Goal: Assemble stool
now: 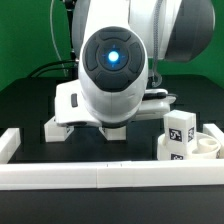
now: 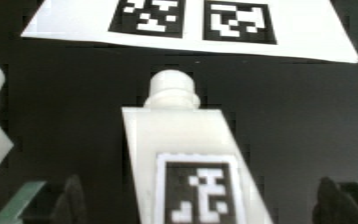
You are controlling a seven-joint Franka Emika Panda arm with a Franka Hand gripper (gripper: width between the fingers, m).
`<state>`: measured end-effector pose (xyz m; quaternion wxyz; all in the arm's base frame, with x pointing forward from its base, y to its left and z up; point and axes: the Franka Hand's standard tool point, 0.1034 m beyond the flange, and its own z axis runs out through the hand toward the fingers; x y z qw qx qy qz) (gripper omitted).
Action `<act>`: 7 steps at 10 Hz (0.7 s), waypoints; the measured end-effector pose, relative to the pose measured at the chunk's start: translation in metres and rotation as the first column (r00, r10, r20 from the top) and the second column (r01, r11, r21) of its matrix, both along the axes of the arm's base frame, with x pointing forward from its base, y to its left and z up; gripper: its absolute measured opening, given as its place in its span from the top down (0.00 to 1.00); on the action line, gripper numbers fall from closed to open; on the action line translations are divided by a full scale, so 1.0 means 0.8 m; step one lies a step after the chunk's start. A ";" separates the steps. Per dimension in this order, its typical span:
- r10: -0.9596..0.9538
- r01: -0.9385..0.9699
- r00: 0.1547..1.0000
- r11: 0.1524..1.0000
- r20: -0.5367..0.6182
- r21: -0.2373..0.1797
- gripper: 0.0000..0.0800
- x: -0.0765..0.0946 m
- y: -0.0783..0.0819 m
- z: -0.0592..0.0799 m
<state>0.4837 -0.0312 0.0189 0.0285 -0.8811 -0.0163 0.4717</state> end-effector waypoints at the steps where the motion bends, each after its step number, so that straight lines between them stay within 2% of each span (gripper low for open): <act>1: 0.002 -0.002 1.000 1.000 0.006 0.001 0.19 0.001 0.001 -0.001; 3: 0.001 -0.001 1.000 1.000 0.006 0.001 0.50 0.001 0.001 -0.001; 4: 0.001 -0.001 1.000 1.000 0.006 0.001 0.50 0.001 0.001 -0.001; 5: 0.001 -0.001 1.000 1.000 0.006 0.001 0.60 0.001 0.001 -0.001; 7: 0.001 -0.001 1.000 1.000 0.006 0.001 0.60 0.001 0.001 -0.001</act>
Offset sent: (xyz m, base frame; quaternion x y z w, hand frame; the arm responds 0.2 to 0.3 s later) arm 0.0000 0.0000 0.0000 0.0000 0.0000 0.0000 1.0000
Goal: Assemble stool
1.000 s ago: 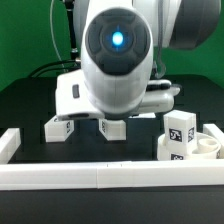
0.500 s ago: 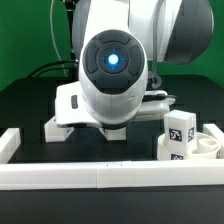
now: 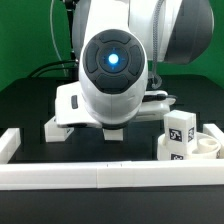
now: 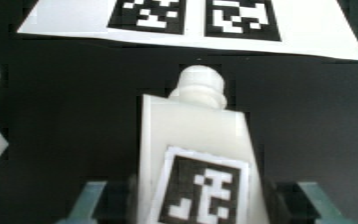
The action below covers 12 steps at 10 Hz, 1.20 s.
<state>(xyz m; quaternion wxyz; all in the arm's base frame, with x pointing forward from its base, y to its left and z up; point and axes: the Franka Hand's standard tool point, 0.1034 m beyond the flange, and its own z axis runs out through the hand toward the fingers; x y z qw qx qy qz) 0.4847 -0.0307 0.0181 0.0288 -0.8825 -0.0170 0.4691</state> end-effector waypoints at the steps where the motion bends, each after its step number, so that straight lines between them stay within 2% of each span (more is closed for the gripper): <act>1: 0.000 0.000 1.000 1.000 0.000 0.000 0.60 0.000 0.000 0.000; 4: 0.002 -0.002 1.000 1.000 0.000 0.002 0.60 0.001 0.000 0.002; 5: 0.017 -0.017 1.000 1.000 -0.001 0.026 0.60 0.009 0.006 0.025; 6: 0.017 -0.017 1.000 0.999 0.013 0.033 0.60 0.018 0.010 0.057; 7: 0.015 -0.016 0.999 0.999 0.034 0.028 0.60 0.025 0.016 0.077; 8: 0.019 -0.020 0.999 0.999 0.035 0.025 0.60 0.027 0.024 0.089; 9: 0.025 -0.026 0.998 0.999 0.066 0.026 0.60 0.033 0.026 0.078; 10: 0.027 -0.031 0.987 0.999 0.158 0.018 0.60 0.051 0.023 0.070; 12: 0.024 -0.029 0.956 0.999 0.294 0.015 0.60 0.054 0.024 0.079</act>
Offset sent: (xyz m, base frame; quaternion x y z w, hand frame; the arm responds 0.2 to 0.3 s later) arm 0.0000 0.0000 0.0000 0.0000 0.0000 0.0000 1.0000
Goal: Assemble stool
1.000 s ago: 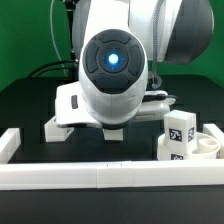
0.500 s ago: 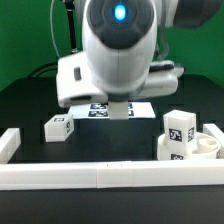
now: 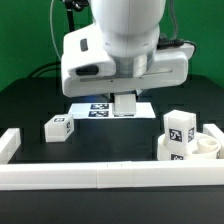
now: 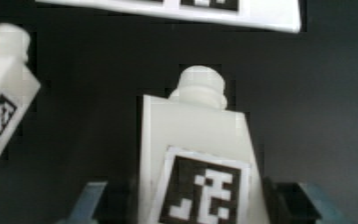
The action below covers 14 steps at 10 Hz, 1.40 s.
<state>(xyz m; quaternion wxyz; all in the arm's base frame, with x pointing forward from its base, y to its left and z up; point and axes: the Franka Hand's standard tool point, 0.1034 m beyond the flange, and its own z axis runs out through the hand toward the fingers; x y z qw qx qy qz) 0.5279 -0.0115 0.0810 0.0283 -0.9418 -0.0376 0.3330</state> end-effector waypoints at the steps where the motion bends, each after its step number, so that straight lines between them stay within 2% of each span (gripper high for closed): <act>1: -0.006 0.007 0.999 1.000 0.043 -0.015 0.60 0.004 0.025 0.026; 2: 0.009 -0.009 0.992 1.000 0.123 -0.007 0.60 0.021 0.050 0.052; 3: 0.003 0.000 0.978 1.000 0.208 -0.016 0.60 0.035 0.076 0.080; 4: 0.004 0.000 0.967 1.000 0.256 -0.019 0.60 0.041 0.097 0.097; 5: -0.010 0.014 0.946 1.000 0.324 -0.010 0.60 0.051 0.096 0.094; 8: -0.027 0.032 0.852 0.999 0.523 0.000 0.60 0.061 0.096 0.095; 9: -0.035 0.053 0.791 0.999 0.611 -0.011 0.59 0.066 0.116 0.094; 10: -0.013 0.023 0.715 1.000 0.699 -0.004 0.60 0.068 0.133 0.089; 12: 0.018 -0.024 0.589 1.000 0.808 -0.005 0.59 0.075 0.116 0.080; 14: 0.009 -0.028 0.467 1.000 0.884 0.005 0.60 0.078 0.120 0.080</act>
Offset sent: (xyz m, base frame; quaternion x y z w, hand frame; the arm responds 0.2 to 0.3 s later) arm 0.0250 0.0582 0.0591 -0.0531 0.1255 0.0418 0.9898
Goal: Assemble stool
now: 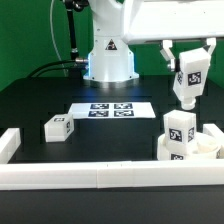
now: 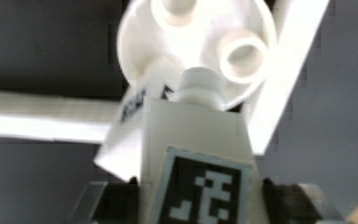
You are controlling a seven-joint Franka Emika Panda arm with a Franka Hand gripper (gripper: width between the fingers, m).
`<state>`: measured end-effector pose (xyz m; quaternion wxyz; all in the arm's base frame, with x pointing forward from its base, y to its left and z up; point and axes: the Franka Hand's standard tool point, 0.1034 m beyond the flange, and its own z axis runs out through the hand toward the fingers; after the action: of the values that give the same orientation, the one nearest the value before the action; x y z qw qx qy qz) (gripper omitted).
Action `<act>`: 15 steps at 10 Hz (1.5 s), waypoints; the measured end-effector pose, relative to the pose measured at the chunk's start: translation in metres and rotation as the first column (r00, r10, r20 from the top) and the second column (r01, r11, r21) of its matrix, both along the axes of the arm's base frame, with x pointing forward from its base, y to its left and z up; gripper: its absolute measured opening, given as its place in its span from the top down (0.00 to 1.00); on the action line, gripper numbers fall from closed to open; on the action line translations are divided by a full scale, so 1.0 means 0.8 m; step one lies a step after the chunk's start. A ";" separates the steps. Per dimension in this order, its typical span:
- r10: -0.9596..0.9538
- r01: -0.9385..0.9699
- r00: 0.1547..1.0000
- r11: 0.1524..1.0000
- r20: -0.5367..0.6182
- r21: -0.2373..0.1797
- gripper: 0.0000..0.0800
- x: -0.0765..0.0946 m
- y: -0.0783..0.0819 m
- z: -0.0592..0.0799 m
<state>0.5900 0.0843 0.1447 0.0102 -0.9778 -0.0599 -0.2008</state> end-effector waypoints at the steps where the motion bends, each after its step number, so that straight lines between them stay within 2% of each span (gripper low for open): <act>1: 0.003 -0.003 0.999 1.000 0.044 0.001 0.60 -0.001 0.000 -0.003; 2: 0.026 -0.027 0.991 1.000 0.135 0.000 0.60 -0.005 0.013 -0.014; 3: 0.066 -0.064 0.993 0.998 0.102 -0.024 0.60 -0.016 0.027 -0.034; 4: 0.097 -0.092 0.990 0.994 0.104 -0.051 0.59 -0.017 0.034 -0.035; 5: 0.149 -0.140 0.983 0.986 0.104 -0.094 0.59 -0.016 0.032 -0.040; 7: 0.204 -0.189 0.973 0.973 0.110 -0.131 0.59 -0.010 0.047 -0.038; 10: 0.208 -0.192 0.971 0.972 0.116 -0.134 0.59 -0.011 0.047 -0.042; 11: 0.245 -0.223 0.960 0.962 0.135 -0.159 0.59 -0.013 0.054 -0.055; 12: 0.276 -0.251 0.954 0.949 0.121 -0.189 0.59 -0.010 0.047 -0.065; 15: 0.288 -0.259 0.949 0.944 0.130 -0.204 0.59 -0.001 0.046 -0.072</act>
Offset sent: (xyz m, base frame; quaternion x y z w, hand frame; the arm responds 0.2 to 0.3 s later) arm -0.0045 -0.0093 -0.0162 -0.1292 0.0206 -0.1282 0.9831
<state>0.5893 0.1211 0.0874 -0.0570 -0.9376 -0.2144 -0.2679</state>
